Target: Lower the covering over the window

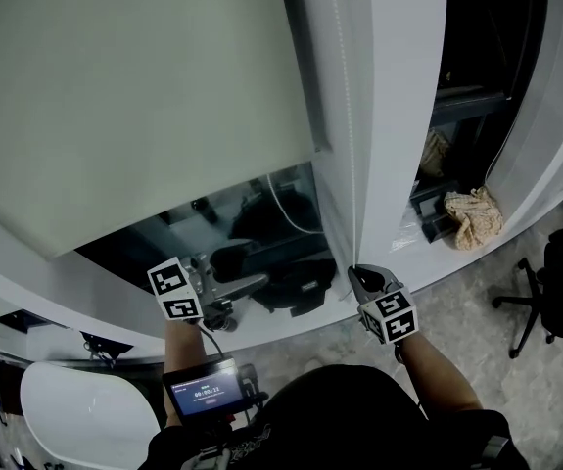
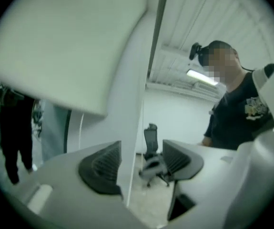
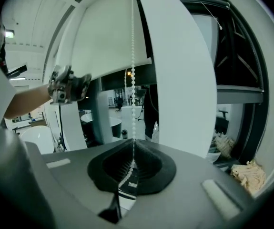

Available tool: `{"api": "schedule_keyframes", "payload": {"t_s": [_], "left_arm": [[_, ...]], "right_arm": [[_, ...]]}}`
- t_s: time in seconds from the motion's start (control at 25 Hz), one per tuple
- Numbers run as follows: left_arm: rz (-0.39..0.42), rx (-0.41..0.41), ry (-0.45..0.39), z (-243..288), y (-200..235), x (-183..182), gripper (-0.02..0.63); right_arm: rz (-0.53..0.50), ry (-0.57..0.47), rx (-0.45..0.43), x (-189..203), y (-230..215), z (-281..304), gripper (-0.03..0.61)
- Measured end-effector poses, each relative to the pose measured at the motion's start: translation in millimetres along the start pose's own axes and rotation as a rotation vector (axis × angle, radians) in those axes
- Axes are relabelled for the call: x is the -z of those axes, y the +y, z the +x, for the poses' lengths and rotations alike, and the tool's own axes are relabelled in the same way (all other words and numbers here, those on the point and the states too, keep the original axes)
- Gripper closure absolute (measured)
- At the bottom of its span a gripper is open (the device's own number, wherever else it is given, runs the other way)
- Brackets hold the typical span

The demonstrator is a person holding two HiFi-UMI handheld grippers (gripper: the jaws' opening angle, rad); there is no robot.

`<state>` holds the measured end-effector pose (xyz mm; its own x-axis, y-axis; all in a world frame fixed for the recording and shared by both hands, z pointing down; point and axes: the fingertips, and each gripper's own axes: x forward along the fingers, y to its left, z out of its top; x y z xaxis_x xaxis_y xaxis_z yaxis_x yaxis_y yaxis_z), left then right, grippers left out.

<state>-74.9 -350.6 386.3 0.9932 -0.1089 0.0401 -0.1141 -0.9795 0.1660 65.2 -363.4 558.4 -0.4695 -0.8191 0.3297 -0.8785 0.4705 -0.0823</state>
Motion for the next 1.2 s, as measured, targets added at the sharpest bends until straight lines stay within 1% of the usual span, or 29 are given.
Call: {"api": "schedule_keyframes", "payload": {"t_s": [0.04,0.08,0.12,0.16,0.2,0.28,0.32,0.36,0.4,0.48,0.56,0.6,0.64,0.72,0.8,0.92,1.0,1.04,1.12,1.2], "left_arm": [[0.052,0.001,-0.103,16,-5,-24,0.348],[0.096,0.0,-0.175,31,-10,-44,0.351],[0.133,-0.004,-0.22,45,-15,-58,0.351],[0.158,-0.01,-0.249,58,-20,-68,0.351],[0.172,-0.018,-0.271,69,-23,-76,0.351],[0.177,-0.016,-0.313,86,-31,-90,0.371],[0.175,0.005,-0.328,93,-38,-96,0.376],[0.173,0.037,-0.338,99,-46,-100,0.376],[0.175,0.07,-0.349,104,-55,-105,0.376],[0.176,0.105,-0.385,113,-63,-118,0.382],[0.166,0.089,-0.425,118,-60,-133,0.44],[0.164,0.074,-0.434,118,-57,-138,0.498],[0.164,0.064,-0.434,118,-55,-141,0.602],[0.156,0.064,-0.418,120,-53,-142,0.601],[0.128,0.057,-0.408,123,-48,-141,0.601],[0.09,0.018,-0.397,124,-40,-140,0.606],[0.113,-0.033,-0.375,122,-32,-139,0.606],[0.135,-0.07,-0.348,122,-25,-136,0.607],[0.164,-0.146,-0.255,124,-8,-116,0.607],[0.17,-0.207,-0.151,126,12,-77,0.607]], "right_arm": [[-0.026,0.005,-0.011,0,8,5,0.569],[-0.065,0.026,-0.025,6,18,11,0.569],[-0.11,0.072,-0.045,20,29,18,0.569],[-0.151,0.146,-0.069,44,40,23,0.569],[-0.179,0.242,-0.095,78,48,27,0.569],[-0.199,0.439,-0.144,154,62,24,0.569],[-0.195,0.502,-0.164,182,69,19,0.569],[-0.184,0.533,-0.179,199,75,14,0.569],[-0.169,0.542,-0.189,205,78,11,0.569],[-0.151,0.544,-0.191,203,75,10,0.569],[-0.142,0.545,-0.188,203,68,8,0.569],[-0.129,0.545,-0.185,204,67,6,0.569],[-0.111,0.542,-0.184,205,68,4,0.569],[-0.076,0.537,-0.184,206,68,0,0.569],[-0.072,0.538,-0.188,208,66,0,0.569],[-0.072,0.538,-0.191,207,64,0,0.568],[-0.032,0.551,-0.189,211,62,0,0.568],[-0.016,0.568,-0.189,214,60,0,0.568],[-0.007,0.6,-0.187,220,57,-2,0.566],[0.033,0.59,-0.162,220,51,-5,0.561]]}}
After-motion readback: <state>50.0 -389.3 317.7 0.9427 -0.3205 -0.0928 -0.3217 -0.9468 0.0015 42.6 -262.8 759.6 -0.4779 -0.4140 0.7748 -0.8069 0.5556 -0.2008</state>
